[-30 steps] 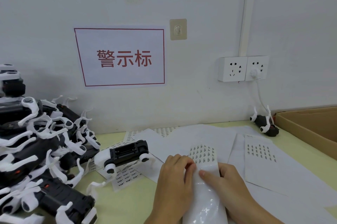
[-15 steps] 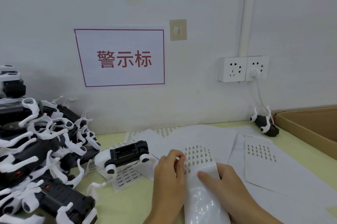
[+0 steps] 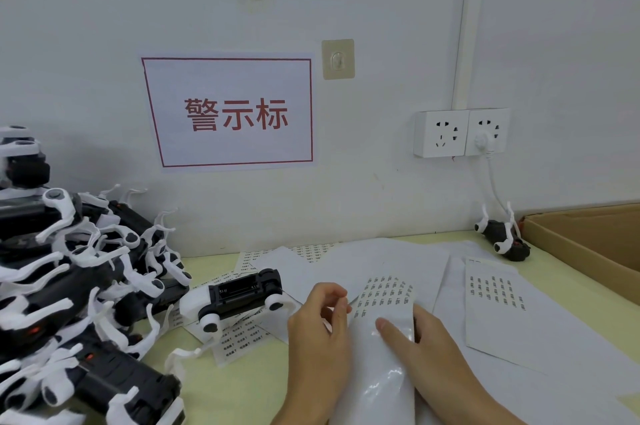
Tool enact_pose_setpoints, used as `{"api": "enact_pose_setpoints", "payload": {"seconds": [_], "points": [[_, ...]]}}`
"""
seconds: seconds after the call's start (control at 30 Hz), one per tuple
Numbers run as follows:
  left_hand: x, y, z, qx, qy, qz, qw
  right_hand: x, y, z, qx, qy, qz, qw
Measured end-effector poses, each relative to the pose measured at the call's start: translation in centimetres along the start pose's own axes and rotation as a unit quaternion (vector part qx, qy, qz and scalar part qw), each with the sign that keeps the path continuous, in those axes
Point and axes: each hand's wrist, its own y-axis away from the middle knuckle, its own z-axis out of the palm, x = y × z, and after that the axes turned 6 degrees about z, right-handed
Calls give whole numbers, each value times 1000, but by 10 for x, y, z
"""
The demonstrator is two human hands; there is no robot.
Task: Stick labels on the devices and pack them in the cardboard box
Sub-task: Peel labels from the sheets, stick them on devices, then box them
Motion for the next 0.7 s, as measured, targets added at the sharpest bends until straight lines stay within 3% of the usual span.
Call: {"api": "enact_pose_setpoints", "payload": {"seconds": [0.2,0.4,0.6,0.7], "points": [[0,1,0,-21,-20,6,1000,9,-8,2,-9,-133,69,989],[3,2,-1,-29,-20,43,998,7,-8,-3,-38,-46,9,998],[1,4,-1,-44,-5,70,997,-2,1,1,110,66,-73,989],[0,4,0,-53,-7,95,994,-3,5,5,143,84,-100,981]]}}
